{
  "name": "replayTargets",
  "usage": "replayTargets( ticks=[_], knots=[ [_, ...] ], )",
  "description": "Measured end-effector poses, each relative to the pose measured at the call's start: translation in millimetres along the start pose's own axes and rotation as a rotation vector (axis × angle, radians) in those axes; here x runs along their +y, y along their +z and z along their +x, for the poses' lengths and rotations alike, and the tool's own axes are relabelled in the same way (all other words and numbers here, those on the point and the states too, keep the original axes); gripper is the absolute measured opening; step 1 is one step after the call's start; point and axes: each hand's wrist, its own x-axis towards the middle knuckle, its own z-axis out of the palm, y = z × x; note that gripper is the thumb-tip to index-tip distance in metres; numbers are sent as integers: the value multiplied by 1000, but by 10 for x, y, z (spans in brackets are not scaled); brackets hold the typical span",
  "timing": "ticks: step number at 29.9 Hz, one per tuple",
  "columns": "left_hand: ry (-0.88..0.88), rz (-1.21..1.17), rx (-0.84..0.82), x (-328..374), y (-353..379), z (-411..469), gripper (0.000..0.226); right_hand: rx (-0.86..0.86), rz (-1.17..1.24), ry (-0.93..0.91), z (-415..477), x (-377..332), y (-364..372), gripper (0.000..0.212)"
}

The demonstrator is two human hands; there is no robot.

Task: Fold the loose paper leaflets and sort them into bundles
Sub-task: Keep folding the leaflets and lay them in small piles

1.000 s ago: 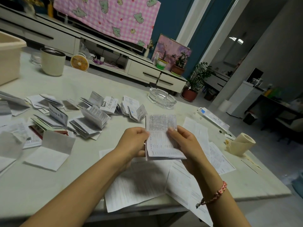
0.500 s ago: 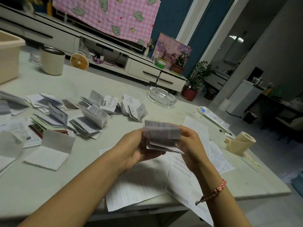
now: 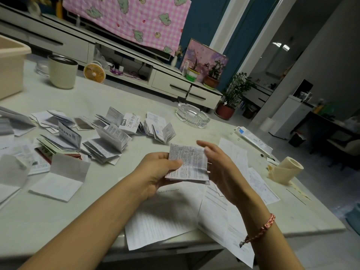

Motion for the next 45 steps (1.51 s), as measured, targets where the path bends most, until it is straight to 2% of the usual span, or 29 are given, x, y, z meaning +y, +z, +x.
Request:
replayTargets(
  ticks=[2,4,10,13,16,19,21,22,25,27,30,32,35,37,39,42,45],
  knots=[
    [74,24,39,-5,-1,13,16,-9,-122,-2,-8,-2,28,28],
    [84,21,44,2,18,12,22,46,-139,-40,-20,3,75,19],
    [-114,-295,-5,61,9,-2,25,232,26,-71,24,60,186,42],
    [-126,-142,-70,-13,-1,18,37,276,-56,-197,31,98,249,46],
    [0,19,58,-119,35,64,33,188,-115,-226,17,119,298,41],
    [206,198,201,-139,23,129,24,133,40,-94,35,62,290,40],
    [368,340,214,-137,18,154,15,180,112,-5,54,23,309,30],
    [423,381,200,-137,34,151,10,205,75,31,58,16,324,26],
    [527,400,186,-161,80,170,10,244,-107,12,110,102,415,35],
    [475,300,209,-151,72,187,8,341,-114,-88,153,157,481,31],
    [205,-77,85,-123,43,158,17,434,-13,-237,192,181,528,28],
    [96,-264,63,-112,38,139,22,419,6,-298,207,193,578,25],
    [201,-170,203,-127,24,199,24,421,20,-341,235,202,701,26],
    [326,-61,272,-93,-9,232,24,389,27,-254,259,158,719,33],
    [388,13,280,-37,-72,248,24,260,24,-116,286,86,653,35],
    [395,89,238,12,-165,260,24,41,57,10,289,-6,497,34],
    [411,187,191,24,-224,277,24,-70,32,87,270,-56,394,31]
  ],
)
